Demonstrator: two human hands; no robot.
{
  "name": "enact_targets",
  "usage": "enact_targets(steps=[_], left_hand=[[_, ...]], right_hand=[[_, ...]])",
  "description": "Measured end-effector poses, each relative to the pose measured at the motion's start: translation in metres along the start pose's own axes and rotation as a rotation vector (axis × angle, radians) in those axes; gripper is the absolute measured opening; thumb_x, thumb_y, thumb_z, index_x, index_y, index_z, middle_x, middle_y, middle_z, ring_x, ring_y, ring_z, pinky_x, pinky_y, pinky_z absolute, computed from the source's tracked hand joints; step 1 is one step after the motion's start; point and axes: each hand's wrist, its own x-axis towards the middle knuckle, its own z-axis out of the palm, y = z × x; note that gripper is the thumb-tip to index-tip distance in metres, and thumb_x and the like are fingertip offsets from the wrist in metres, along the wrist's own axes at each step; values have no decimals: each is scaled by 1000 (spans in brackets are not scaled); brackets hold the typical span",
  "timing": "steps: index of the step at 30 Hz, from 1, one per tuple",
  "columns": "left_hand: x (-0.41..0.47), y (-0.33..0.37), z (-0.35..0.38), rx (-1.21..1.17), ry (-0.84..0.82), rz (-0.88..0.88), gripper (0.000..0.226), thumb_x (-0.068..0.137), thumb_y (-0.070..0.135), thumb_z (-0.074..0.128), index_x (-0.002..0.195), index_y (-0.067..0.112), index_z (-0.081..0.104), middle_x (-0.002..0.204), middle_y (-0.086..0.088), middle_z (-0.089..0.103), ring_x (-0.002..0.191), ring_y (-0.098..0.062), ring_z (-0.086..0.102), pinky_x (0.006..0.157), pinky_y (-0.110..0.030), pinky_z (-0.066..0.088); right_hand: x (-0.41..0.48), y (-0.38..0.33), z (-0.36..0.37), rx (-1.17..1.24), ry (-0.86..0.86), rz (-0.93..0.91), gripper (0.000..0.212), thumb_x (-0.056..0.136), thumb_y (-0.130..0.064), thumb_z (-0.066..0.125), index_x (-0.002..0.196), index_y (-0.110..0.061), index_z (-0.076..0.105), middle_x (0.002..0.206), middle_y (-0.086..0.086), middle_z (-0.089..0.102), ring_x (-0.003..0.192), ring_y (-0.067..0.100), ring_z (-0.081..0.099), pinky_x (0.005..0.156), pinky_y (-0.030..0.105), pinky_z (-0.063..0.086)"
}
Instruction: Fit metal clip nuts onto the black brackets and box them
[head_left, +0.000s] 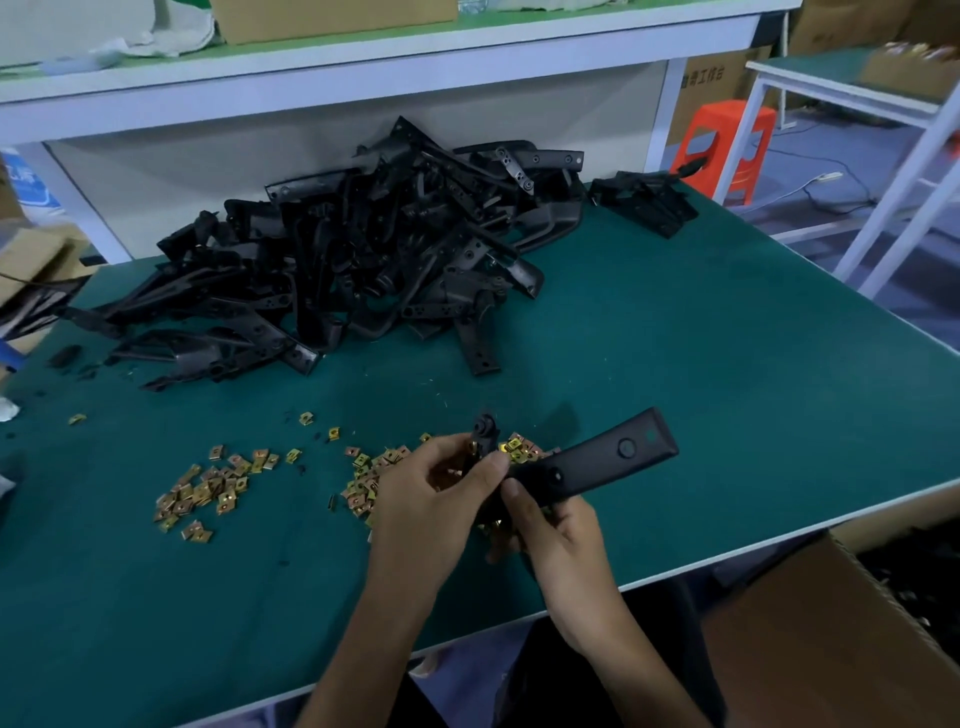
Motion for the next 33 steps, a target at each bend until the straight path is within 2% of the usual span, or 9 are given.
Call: enact_targets(steps=[3,7,10,14,18,23,26,29,33], left_hand=[[-2,1,1,152,33,65,9,85,40,77,90,33,75,83,20,74,78,2,69,68,-21,53],[-4,0,4,264,115,121,10,86,43,75,90,34,73,83,23,72,80,5,66,72,-25,54],[-5,-1,6,289,114,142,12,86,43,74,91,32,73,82,21,72,79,4,66,70,-24,53],[-3,0,3,97,2,97,4,90,29,74,89,26,75,81,12,74,73,-2,68,62,-17,51],[2,11,-5,-398,-232,-192,26,99,22,59,91,1,73,83,-23,68,70,-33,61,55,-39,50],[8,17,-7,-345,-192,-237,28,99,18,59,79,10,77,82,-17,71,74,-27,63,70,-37,49],[9,15,-4,-384,-167,-277,28,99,18,59,79,10,77,80,-16,71,69,-24,64,65,-35,51],[11,14,2,-423,-128,-312,24,100,18,57,90,2,72,78,-14,73,65,-20,67,60,-32,56],[21,10,-10,-487,57,-378,21,103,17,54,91,8,68,65,2,70,48,-5,55,55,-23,57]], right_hand=[[1,-1,0,1,4,10,25,104,-15,57,92,2,70,65,12,64,53,24,58,52,28,48],[1,-2,-1,-7,-9,22,29,105,-15,57,86,2,69,58,12,60,48,18,56,48,19,43],[2,0,-1,15,-17,36,28,104,-20,59,87,-4,73,61,13,63,51,24,58,49,24,47],[2,0,0,95,-47,39,23,103,-25,61,92,-10,75,72,14,67,55,23,58,53,34,50],[3,-5,-2,286,-84,90,18,96,-24,64,89,-16,79,77,12,67,51,17,55,47,30,50],[1,-6,-4,300,-102,106,20,91,-25,63,93,-12,78,80,16,67,53,20,56,48,31,51],[3,-6,-6,307,-109,128,26,93,-24,62,102,-2,71,85,21,67,54,22,56,47,32,50],[5,-6,-8,326,-110,138,25,93,-25,63,104,-2,67,83,17,68,52,20,56,46,31,49],[2,-3,-12,415,-99,150,29,92,-23,62,110,-1,64,85,15,71,56,18,61,46,31,51]])
